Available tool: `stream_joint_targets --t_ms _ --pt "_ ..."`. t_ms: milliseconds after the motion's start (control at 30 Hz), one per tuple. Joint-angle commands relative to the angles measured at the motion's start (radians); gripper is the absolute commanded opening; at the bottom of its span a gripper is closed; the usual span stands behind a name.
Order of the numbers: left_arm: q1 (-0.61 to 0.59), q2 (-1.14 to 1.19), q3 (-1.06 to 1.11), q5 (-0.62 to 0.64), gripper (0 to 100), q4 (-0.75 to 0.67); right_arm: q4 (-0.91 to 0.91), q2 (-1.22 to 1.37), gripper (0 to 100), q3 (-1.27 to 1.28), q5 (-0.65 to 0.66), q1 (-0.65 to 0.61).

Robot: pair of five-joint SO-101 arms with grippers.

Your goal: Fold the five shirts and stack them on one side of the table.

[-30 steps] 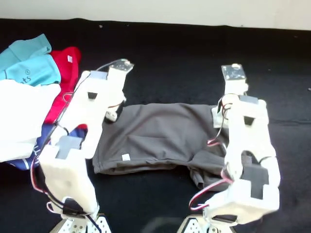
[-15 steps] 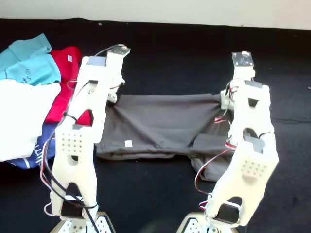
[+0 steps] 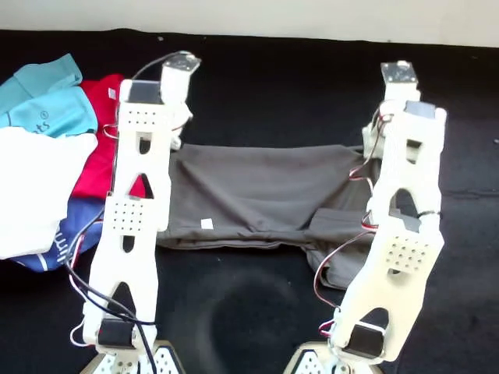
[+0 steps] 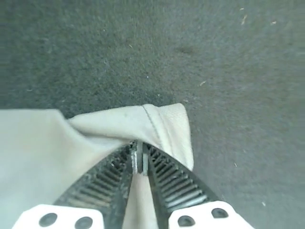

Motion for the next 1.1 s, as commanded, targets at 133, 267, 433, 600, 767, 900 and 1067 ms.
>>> stream_joint_targets --t_ms 133,267,433,600,767,900,1067 --pt "0.030 -0.275 0.170 0.029 1 0.014 0.248 -0.010 0.7 -0.358 -0.008 0.015" --pt "0.030 -0.532 0.489 0.043 1 0.012 0.354 -0.002 0.7 -0.529 -0.008 0.010" --pt "0.041 -0.803 0.938 0.037 1 0.005 0.437 -0.002 0.7 -0.665 -0.003 0.010" --pt "0.070 -0.972 1.291 0.037 1 -0.098 0.450 -0.007 0.7 -0.688 -0.006 0.010" --pt "0.091 -1.078 1.598 0.037 1 -0.279 0.453 -0.012 0.7 -0.696 -0.006 0.012" --pt "0.088 -1.142 1.805 0.037 1 -0.402 0.455 -0.050 0.7 -0.687 -0.006 0.013" --pt "0.091 -1.228 1.963 0.037 1 -0.457 0.455 -0.128 0.7 -0.685 -0.006 0.010"
